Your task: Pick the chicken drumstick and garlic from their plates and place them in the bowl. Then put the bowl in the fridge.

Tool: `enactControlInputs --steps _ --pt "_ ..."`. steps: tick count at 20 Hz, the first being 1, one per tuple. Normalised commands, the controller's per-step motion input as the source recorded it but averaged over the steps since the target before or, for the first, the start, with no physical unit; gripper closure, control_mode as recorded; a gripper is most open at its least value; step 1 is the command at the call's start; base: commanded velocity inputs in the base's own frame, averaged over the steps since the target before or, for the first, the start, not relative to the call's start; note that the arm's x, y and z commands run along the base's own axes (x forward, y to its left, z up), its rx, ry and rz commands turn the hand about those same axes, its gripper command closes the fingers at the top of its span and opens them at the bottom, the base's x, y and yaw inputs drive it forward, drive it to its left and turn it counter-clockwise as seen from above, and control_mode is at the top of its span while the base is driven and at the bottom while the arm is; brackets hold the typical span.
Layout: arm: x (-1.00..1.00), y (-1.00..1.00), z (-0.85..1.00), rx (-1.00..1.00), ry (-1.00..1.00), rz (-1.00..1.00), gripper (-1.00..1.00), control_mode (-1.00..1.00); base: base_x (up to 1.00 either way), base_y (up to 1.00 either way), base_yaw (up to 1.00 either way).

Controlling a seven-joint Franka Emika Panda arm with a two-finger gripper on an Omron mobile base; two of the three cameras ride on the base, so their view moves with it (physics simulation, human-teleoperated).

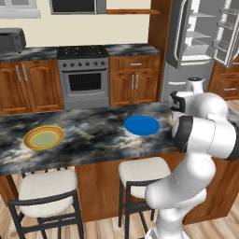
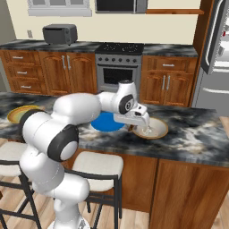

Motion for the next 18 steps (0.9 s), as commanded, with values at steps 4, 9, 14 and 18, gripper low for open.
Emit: enactControlInputs --steps 4,9,14,18 --pt "0.2 -0.04 -0.13 0.0 0.0 0.0 1.0 -1.0 0.0 0.0 0.0" --pt "0.17 0.0 -0.12 0.0 0.0 0.0 1.0 -1.0 0.0 0.0 0.0" --pt "0.17 -0.01 -0.13 0.0 0.04 0.01 1.0 -1.0 0.0 0.0 0.0" --pt "0.27 -0.07 -0.14 0.0 0.04 0.02 1.0 -1.0 0.0 0.0 0.0"
